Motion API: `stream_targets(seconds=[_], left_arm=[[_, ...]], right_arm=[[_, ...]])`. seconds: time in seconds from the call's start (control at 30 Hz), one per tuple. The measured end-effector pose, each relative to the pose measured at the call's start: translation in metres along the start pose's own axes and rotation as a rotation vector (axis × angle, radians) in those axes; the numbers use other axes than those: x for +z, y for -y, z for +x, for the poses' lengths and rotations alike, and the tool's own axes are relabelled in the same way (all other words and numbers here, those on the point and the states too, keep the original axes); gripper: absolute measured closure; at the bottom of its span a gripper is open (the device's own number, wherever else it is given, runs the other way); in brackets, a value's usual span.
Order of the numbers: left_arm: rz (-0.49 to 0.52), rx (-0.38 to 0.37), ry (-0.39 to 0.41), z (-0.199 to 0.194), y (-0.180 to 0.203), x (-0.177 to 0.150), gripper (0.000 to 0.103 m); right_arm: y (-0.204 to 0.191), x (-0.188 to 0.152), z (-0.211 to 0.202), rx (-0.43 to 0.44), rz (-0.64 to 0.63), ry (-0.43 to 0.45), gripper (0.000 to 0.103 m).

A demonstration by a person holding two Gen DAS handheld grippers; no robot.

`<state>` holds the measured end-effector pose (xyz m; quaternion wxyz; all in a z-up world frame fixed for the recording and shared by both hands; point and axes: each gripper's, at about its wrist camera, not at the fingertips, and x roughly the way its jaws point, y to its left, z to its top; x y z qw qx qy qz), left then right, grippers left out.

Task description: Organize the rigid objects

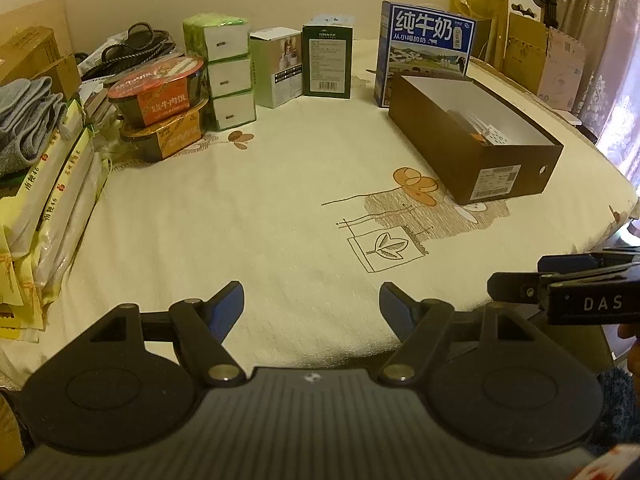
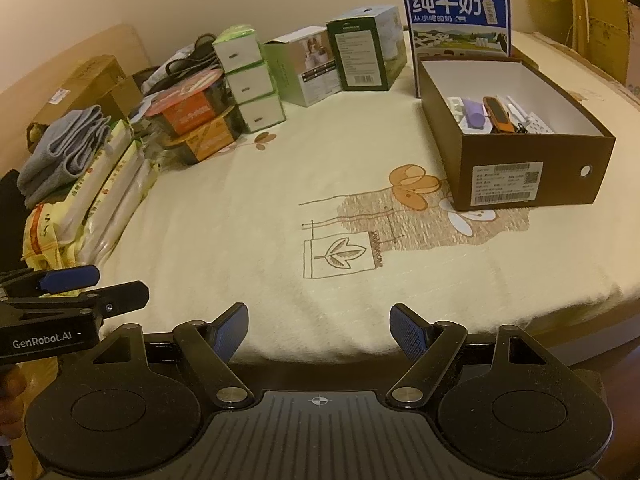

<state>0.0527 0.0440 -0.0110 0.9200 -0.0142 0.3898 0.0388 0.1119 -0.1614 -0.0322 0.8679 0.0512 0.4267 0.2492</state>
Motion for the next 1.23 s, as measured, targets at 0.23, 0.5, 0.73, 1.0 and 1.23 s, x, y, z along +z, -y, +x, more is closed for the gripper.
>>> stream_targets(seconds=[0.23,0.5,0.73,1.0,1.23], left_arm=[[-0.006,0.003,0.001,-0.0024,-0.0014,-0.0014,0.031],[-0.007,-0.002,0.002,-0.0035,-0.0018,-0.0027,0.031],[-0.007,-0.002,0.002,-0.0039,-0.0009,-0.003,0.031],[-0.004,-0.005,0.0,-0.0033,0.0022,-0.0051,0.031],[-0.003,-0.012,-0.003,-0.0013,0.0059,-0.0056,0.031]], right_arm=[[-0.0005,-0.0006,0.0011,0.003,-0.003,-0.002,0.028],[-0.0039,-0.0016,0.0023,0.008,-0.013,-0.005,0.028],[-0.0045,-0.0028,0.0022,0.009,-0.014,-0.003,0.028],[-0.004,-0.0043,0.0026,0.007,-0.012,-0.006,0.028],[-0.0036,-0.0046,0.003,0.007,-0.01,-0.007,0.028]])
